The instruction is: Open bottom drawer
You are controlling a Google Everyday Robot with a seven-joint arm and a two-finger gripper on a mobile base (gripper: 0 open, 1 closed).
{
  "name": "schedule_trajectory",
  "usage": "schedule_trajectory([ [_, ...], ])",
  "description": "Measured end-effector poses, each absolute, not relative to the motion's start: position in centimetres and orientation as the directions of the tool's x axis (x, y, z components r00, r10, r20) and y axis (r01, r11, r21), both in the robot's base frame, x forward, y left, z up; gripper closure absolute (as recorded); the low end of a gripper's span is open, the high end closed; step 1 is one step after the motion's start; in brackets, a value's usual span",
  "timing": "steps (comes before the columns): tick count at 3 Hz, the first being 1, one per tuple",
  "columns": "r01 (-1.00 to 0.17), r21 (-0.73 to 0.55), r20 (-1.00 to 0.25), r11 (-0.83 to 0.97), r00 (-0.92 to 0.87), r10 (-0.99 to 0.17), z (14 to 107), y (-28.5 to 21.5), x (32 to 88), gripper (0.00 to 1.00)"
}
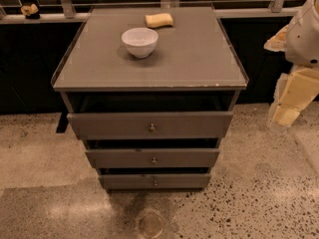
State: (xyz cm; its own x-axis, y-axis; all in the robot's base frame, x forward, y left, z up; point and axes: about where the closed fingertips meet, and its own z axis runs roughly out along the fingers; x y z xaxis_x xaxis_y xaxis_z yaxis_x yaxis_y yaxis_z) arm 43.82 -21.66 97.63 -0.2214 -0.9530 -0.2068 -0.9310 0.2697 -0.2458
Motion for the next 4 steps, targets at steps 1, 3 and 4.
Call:
schedule_trajectory([
  [1, -0.931, -0.246, -0.207, 0.270, -0.221, -0.953, 97.6, -21.7, 43.8, 0.00],
  [3, -0.925, -0.237, -0.271, 0.296, -0.230, -0.935, 95.1, -22.6, 42.5, 0.00],
  [4, -0.928, -0.215, -0.281, 0.304, -0.239, -0.930, 91.1, -23.4, 41.0, 0.00],
])
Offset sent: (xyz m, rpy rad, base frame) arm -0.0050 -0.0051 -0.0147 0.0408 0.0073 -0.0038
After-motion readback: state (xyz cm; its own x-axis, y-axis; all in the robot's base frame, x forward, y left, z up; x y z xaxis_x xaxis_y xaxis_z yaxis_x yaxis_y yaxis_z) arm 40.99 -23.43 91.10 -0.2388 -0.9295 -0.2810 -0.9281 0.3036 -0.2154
